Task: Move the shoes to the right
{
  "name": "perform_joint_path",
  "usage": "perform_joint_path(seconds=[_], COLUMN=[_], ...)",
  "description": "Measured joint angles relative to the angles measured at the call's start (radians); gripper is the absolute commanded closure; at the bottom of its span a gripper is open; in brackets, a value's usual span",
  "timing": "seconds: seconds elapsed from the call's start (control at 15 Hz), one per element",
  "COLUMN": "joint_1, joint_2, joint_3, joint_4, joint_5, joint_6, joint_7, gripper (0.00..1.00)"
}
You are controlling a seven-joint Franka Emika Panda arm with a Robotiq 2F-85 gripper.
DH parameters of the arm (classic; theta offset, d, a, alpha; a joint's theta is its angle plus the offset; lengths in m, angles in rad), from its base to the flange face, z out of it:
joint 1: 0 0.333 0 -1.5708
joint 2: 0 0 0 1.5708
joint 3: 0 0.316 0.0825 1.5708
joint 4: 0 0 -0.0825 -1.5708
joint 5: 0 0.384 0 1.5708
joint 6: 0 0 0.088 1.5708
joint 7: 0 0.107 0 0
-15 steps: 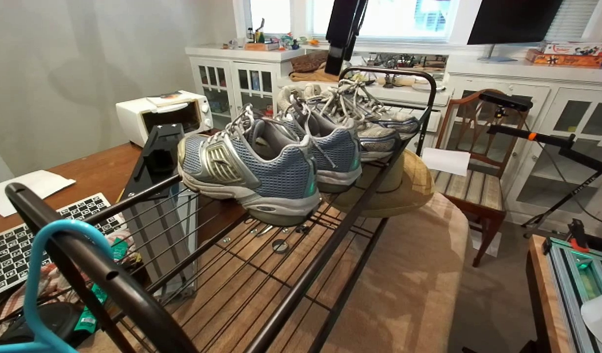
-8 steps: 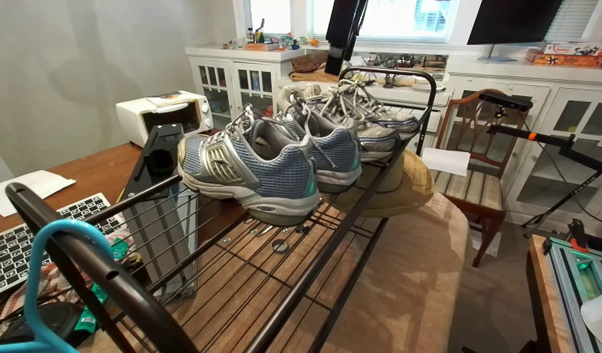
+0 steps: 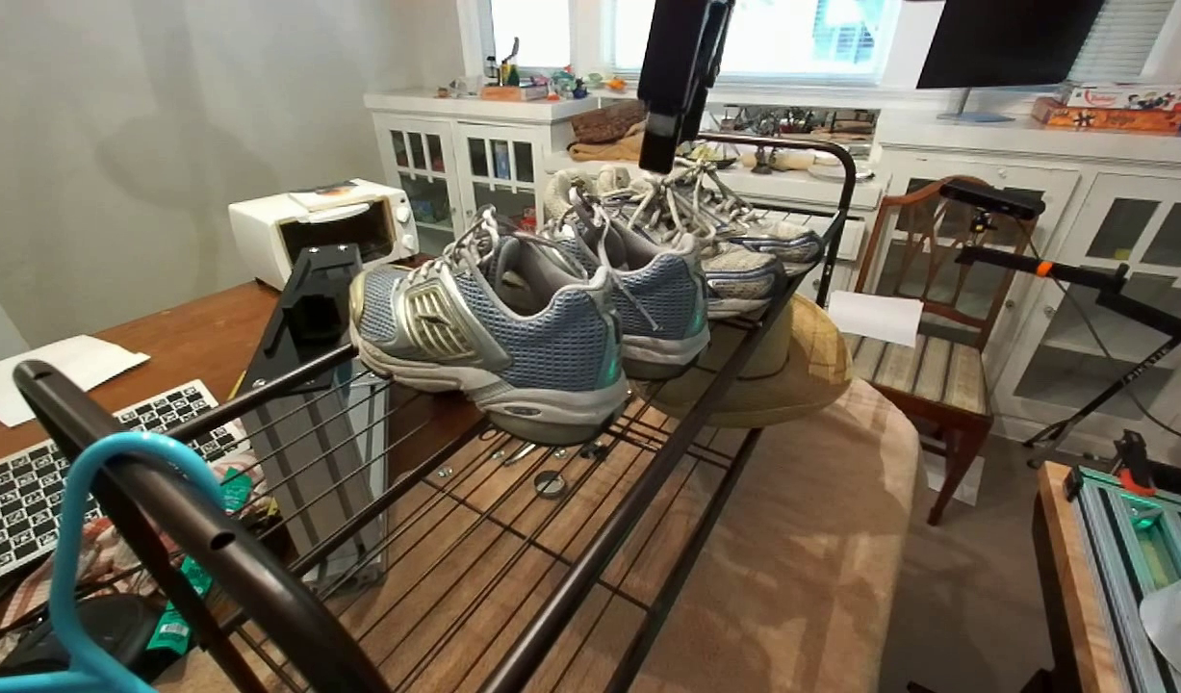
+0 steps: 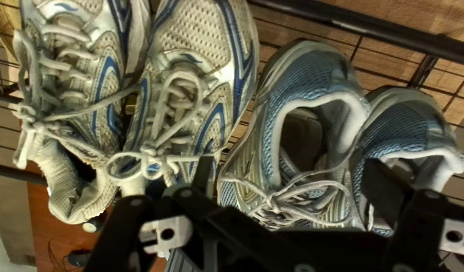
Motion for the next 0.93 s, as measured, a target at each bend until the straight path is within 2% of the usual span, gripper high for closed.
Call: perform_joint_path(seconds=[0.4,0.93], joint_1=[0.024,0.043], joint_2=[0.011,0.088], joint_3=[0.019,0.035], joint_4=[-0.006,-0.014], joint_5=[0.04,0.059], joint_6=[0.043,0.132], joint_7=[0.119,0.156], gripper=[0.0,0.0])
